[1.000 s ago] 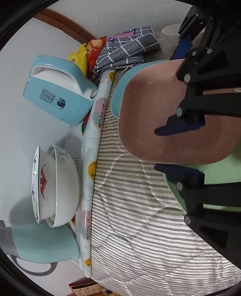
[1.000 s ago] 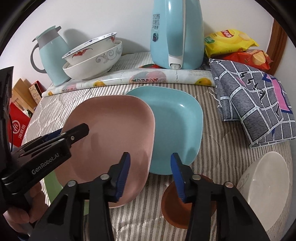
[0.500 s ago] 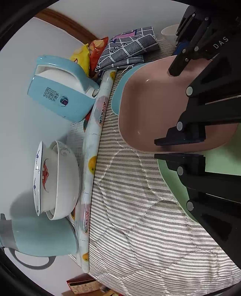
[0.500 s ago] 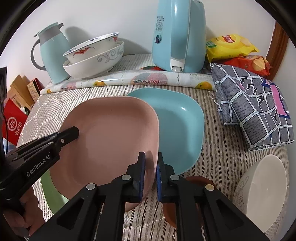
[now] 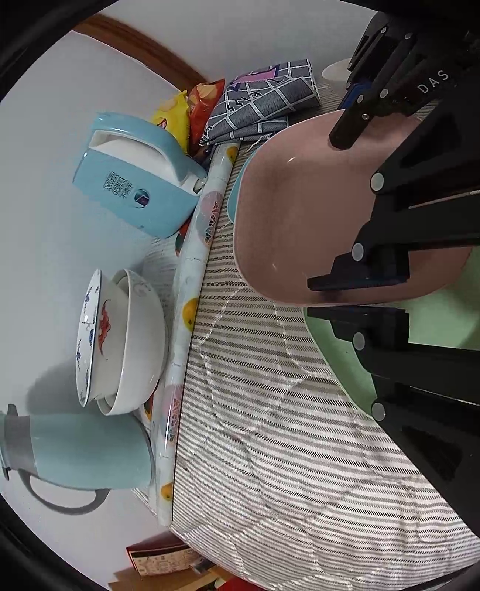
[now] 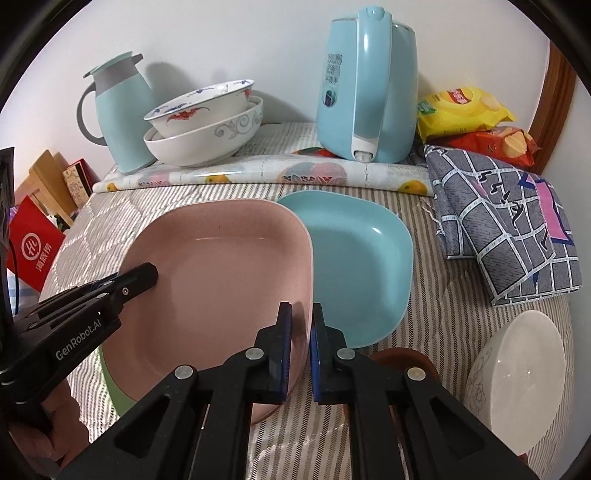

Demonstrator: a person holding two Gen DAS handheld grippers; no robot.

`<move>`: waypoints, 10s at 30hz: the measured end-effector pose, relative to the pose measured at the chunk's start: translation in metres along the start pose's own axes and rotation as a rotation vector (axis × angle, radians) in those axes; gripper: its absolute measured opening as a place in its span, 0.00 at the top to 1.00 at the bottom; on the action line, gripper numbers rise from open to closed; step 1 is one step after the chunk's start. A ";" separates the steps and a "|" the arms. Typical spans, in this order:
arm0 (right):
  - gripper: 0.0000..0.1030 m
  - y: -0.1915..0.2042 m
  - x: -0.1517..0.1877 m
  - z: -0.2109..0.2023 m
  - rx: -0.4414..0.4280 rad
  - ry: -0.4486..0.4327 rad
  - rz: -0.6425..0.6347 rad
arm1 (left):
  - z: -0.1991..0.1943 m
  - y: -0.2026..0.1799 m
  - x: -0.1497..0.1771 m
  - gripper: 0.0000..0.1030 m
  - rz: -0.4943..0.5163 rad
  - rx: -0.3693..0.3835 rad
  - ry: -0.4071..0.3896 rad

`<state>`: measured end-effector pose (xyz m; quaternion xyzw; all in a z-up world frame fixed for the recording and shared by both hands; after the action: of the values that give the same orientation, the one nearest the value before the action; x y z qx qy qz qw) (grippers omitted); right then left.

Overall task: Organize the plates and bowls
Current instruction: 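Lift the pink plate with both grippers and carry it toward the green plate, then lower the pink plate onto the green plate and open both grippers, then move both grippers to the light-blue plate rim and close on it, then lift the light-blue plate with both grippers and carry it toward the pink plate, then lower the light-blue plate onto the pink plate and open both grippers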

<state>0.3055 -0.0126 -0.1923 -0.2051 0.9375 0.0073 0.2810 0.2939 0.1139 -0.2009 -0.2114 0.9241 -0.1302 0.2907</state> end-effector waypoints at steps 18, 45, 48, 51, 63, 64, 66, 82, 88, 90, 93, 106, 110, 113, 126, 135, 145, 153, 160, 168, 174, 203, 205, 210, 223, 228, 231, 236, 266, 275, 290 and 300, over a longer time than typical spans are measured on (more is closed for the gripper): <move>0.94 0.023 0.001 -0.028 -0.027 -0.061 -0.011 | -0.039 0.019 0.008 0.92 -0.029 -0.012 -0.043; 0.95 0.051 0.013 -0.020 -0.077 -0.065 -0.098 | -0.050 0.054 0.039 0.92 -0.092 -0.094 -0.019; 0.95 0.054 0.016 -0.013 -0.078 -0.054 -0.115 | -0.046 0.058 0.041 0.92 -0.105 -0.101 -0.016; 0.95 0.056 0.017 -0.006 -0.084 -0.040 -0.121 | -0.041 0.061 0.042 0.92 -0.116 -0.108 -0.004; 0.93 0.059 0.004 0.017 -0.109 -0.029 -0.134 | -0.029 0.071 0.045 0.92 -0.145 -0.127 0.038; 0.92 0.059 0.003 0.019 -0.110 -0.027 -0.134 | -0.029 0.071 0.045 0.92 -0.145 -0.125 0.039; 0.92 0.058 0.003 0.022 -0.114 -0.021 -0.127 | -0.029 0.070 0.045 0.91 -0.143 -0.124 0.040; 0.76 0.055 0.006 0.023 -0.112 -0.023 -0.107 | -0.039 0.058 0.054 0.65 -0.115 -0.088 0.066; 0.69 0.048 0.011 0.010 -0.106 -0.045 -0.080 | -0.047 0.057 0.057 0.59 -0.108 -0.096 0.060; 0.66 0.046 0.014 0.006 -0.110 -0.043 -0.070 | -0.049 0.056 0.058 0.56 -0.110 -0.095 0.059; 0.58 0.042 0.018 -0.001 -0.107 -0.051 -0.056 | -0.054 0.053 0.058 0.52 -0.107 -0.096 0.048; 0.48 -0.009 0.036 -0.041 0.009 -0.081 0.009 | -0.069 0.021 0.049 0.52 -0.066 -0.064 -0.002; 0.46 -0.025 0.039 -0.048 0.008 -0.077 0.054 | -0.069 0.011 0.039 0.52 -0.048 -0.072 -0.026; 0.46 -0.038 0.039 -0.052 0.032 -0.063 0.075 | -0.069 0.004 0.030 0.52 -0.031 -0.082 -0.050; 0.46 -0.063 0.022 -0.070 0.044 -0.088 0.092 | -0.063 -0.028 0.002 0.52 0.084 -0.145 -0.090; 0.46 -0.076 0.016 -0.067 0.019 -0.102 0.116 | -0.052 -0.042 -0.010 0.52 0.093 -0.168 -0.101; 0.46 -0.088 0.011 -0.048 0.015 -0.084 0.116 | -0.030 -0.056 -0.011 0.52 0.104 -0.171 -0.076; 0.46 -0.090 0.008 -0.023 0.003 -0.050 0.111 | -0.009 -0.061 -0.013 0.52 0.102 -0.152 -0.040; 0.53 -0.093 0.000 0.002 0.022 -0.018 0.098 | 0.015 -0.064 -0.015 0.52 0.110 -0.153 -0.005; 0.59 -0.089 -0.005 0.029 0.013 0.025 0.092 | 0.043 -0.066 -0.019 0.52 0.116 -0.148 0.032; 0.59 -0.088 -0.005 0.049 0.006 0.057 0.110 | 0.060 -0.068 -0.020 0.59 0.115 -0.130 0.064; 0.92 -0.092 -0.012 0.069 0.021 0.057 0.115 | 0.080 -0.078 -0.016 0.92 0.109 -0.088 0.107; 0.92 -0.094 -0.015 0.059 0.021 0.041 0.120 | 0.073 -0.079 -0.018 0.92 0.108 -0.082 0.096; 0.93 -0.092 -0.017 0.036 0.019 0.006 0.119 | 0.047 -0.080 -0.019 0.92 0.105 -0.079 0.067; 0.93 -0.064 -0.013 -0.016 0.002 -0.057 0.100 | -0.013 -0.067 -0.012 0.92 0.056 -0.061 0.003; 0.94 -0.054 -0.006 -0.035 0.004 -0.078 0.098 | -0.031 -0.062 -0.004 0.92 0.057 -0.056 -0.010; 0.94 -0.048 -0.003 -0.042 0.008 -0.086 0.096 | -0.040 -0.058 0.000 0.92 0.061 -0.055 -0.019; 0.94 -0.037 0.002 -0.050 0.008 -0.093 0.088 | -0.051 -0.048 0.007 0.92 0.046 -0.053 -0.024; 0.94 0.000 0.015 -0.085 -0.004 -0.131 0.053 | -0.097 -0.022 0.024 0.92 -0.006 -0.042 -0.067; 0.94 0.005 0.015 -0.089 -0.005 -0.137 0.045 | -0.101 -0.018 0.025 0.92 -0.011 -0.039 -0.071; 0.94 0.019 0.016 -0.087 0.010 -0.117 0.028 | -0.104 -0.003 0.029 0.92 -0.032 -0.010 -0.061; 0.94 0.028 0.019 -0.083 0.018 -0.102 0.016 | -0.101 0.007 0.032 0.92 -0.055 -0.002 -0.054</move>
<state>0.2369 -0.0049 -0.1350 -0.1948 0.9235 0.0117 0.3302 0.2076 0.1170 -0.1383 -0.2404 0.9098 -0.1314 0.3117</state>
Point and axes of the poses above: each gripper's, at about its wrist camera, not at the fingertips, and z roughly the way its jaws point, y to its left, x to its underside, the point moved 10 cm from there along z, roughly the way its jaws point, and after that the axes turned 13 degrees about -z, right-handed, at the moved point
